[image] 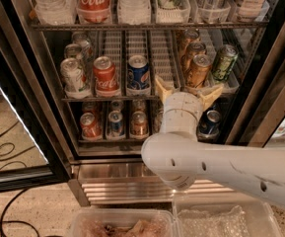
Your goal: Pick orange can from middle shelf of fridge
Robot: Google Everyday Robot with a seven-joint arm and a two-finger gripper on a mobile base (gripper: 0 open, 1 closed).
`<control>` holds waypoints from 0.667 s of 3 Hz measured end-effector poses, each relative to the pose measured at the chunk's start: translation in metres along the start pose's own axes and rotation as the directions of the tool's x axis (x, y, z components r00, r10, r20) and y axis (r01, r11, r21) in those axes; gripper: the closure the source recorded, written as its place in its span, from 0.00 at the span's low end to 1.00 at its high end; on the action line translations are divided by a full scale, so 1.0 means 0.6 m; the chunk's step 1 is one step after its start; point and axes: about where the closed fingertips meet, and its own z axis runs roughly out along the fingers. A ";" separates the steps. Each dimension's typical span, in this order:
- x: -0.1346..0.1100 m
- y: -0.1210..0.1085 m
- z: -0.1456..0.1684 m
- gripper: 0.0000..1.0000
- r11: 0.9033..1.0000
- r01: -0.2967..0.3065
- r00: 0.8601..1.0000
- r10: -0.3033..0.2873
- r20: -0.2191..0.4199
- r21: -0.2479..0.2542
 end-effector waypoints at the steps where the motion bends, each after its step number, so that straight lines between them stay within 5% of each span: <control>1: 0.000 0.000 0.002 0.15 1.000 -0.001 1.000 0.001 0.000 0.002; 2: -0.006 0.000 0.003 0.16 1.000 -0.007 1.000 0.007 0.006 0.006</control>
Offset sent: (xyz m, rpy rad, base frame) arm 0.0062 -0.0013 -0.0048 0.0068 0.0098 -0.0093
